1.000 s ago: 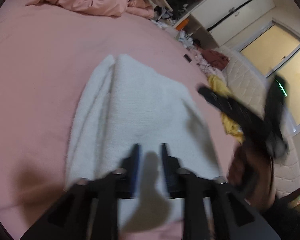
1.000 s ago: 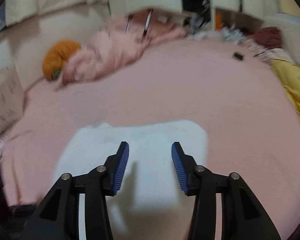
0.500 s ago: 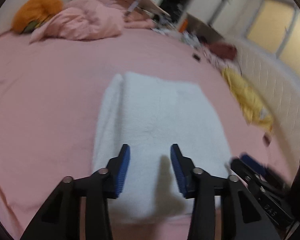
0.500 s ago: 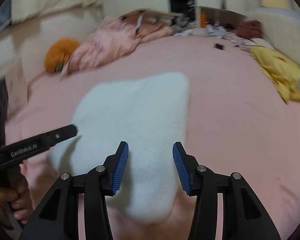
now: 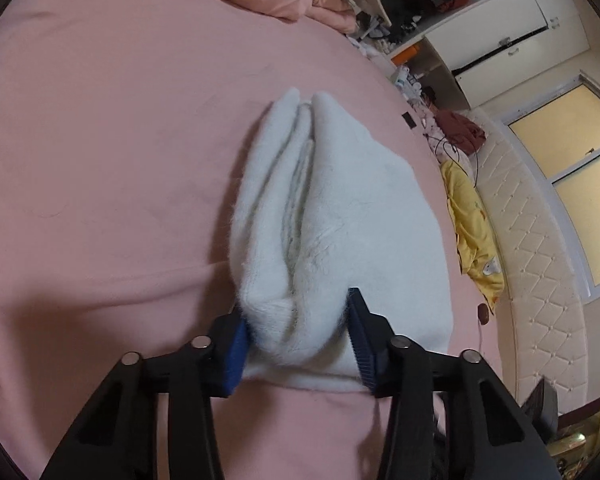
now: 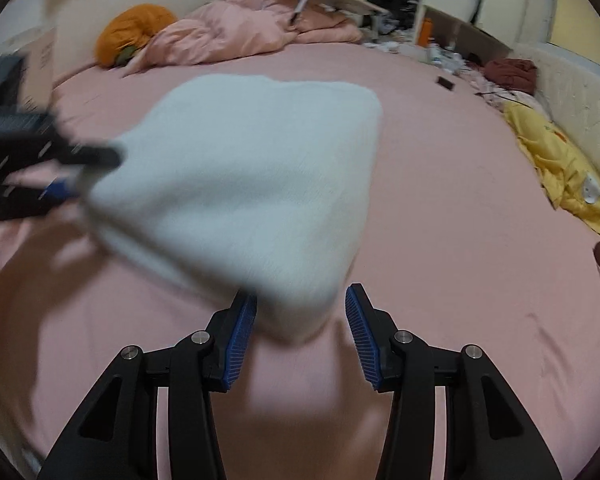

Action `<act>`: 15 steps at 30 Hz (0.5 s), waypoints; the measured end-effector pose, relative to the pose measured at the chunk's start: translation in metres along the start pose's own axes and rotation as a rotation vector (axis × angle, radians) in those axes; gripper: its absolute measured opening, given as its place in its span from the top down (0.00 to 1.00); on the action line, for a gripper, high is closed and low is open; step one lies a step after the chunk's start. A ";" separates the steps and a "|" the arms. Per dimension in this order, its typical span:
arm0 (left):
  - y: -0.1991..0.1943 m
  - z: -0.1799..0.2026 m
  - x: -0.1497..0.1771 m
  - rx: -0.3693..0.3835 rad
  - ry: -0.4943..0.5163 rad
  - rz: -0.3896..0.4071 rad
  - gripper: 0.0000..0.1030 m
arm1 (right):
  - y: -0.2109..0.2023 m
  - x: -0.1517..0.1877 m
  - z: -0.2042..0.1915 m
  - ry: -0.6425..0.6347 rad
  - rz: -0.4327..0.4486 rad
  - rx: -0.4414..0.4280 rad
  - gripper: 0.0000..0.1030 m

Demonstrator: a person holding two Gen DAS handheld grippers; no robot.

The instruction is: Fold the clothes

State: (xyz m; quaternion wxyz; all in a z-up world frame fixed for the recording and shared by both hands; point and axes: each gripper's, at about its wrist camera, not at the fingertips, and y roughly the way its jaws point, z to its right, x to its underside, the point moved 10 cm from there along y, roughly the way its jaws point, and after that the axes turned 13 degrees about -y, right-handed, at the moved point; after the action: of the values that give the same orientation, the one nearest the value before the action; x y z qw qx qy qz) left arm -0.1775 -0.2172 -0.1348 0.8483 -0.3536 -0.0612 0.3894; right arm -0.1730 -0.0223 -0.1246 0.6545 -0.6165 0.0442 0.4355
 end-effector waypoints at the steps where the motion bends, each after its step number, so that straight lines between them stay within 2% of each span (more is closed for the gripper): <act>1: -0.003 0.000 -0.002 0.028 -0.027 -0.002 0.62 | -0.001 -0.005 0.005 0.036 0.020 -0.009 0.57; 2: -0.005 0.000 -0.004 0.053 -0.051 -0.002 0.64 | -0.002 -0.008 0.009 0.086 0.041 -0.036 0.75; 3: -0.006 -0.001 -0.005 0.062 -0.062 -0.002 0.65 | -0.002 -0.008 0.013 0.136 0.046 -0.061 0.77; 5: -0.004 -0.002 -0.004 0.051 -0.052 -0.009 0.67 | 0.001 0.001 0.016 0.159 0.030 -0.056 0.78; 8: -0.005 -0.002 -0.001 0.023 -0.028 -0.001 0.69 | -0.005 0.003 0.012 0.123 0.045 -0.031 0.78; 10: -0.007 -0.001 -0.002 0.030 -0.029 0.001 0.70 | -0.006 0.004 0.013 0.122 0.046 -0.017 0.77; 12: -0.006 -0.002 -0.001 0.015 -0.026 -0.008 0.68 | -0.002 0.007 0.015 0.110 0.026 -0.002 0.70; 13: -0.007 -0.002 0.000 -0.007 -0.012 -0.004 0.61 | -0.005 0.009 0.014 0.109 0.018 -0.008 0.65; 15: -0.019 -0.001 -0.003 -0.046 0.016 0.038 0.48 | -0.015 0.010 0.012 0.118 0.015 -0.018 0.64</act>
State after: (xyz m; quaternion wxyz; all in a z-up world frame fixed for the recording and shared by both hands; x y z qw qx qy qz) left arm -0.1679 -0.2281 -0.1225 0.8329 -0.3774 -0.0566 0.4008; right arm -0.1632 -0.0048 -0.1156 0.6419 -0.6467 0.0833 0.4034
